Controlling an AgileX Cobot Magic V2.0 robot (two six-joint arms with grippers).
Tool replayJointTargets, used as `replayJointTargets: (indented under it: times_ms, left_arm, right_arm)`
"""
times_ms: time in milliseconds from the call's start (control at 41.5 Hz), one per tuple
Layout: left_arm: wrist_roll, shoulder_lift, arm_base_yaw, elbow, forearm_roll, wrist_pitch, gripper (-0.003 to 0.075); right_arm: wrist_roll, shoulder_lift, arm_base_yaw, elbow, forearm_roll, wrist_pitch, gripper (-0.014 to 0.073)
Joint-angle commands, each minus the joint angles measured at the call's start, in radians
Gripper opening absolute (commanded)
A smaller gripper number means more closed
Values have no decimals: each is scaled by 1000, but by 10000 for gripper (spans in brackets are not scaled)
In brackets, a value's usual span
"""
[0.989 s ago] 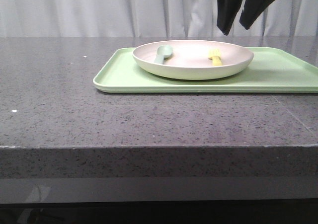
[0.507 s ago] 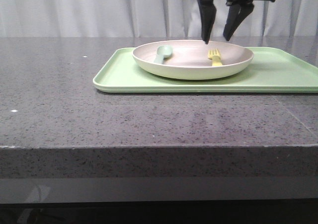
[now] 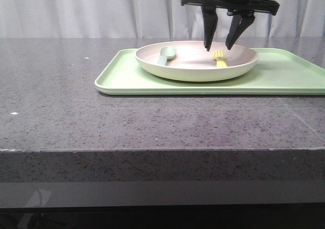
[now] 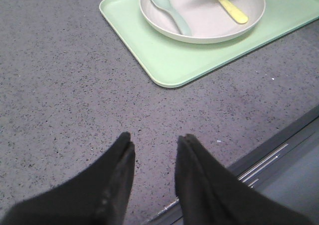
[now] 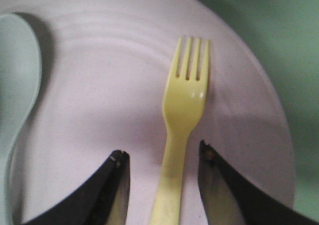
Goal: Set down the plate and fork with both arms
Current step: 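Lower the right gripper and close it on the yellow fork handle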
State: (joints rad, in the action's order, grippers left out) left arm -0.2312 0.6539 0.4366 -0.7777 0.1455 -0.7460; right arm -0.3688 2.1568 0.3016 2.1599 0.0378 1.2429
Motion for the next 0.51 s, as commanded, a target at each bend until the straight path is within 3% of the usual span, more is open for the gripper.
replayJointTargets:
  times_ms: [0, 482]
  left_arm:
    - [1, -1, 7, -26, 19, 66, 209]
    - [1, -1, 7, -26, 19, 66, 209]
  right_arm:
    - [9, -60, -10, 23, 9, 101, 349]
    - [21, -62, -14, -22, 12, 101, 349]
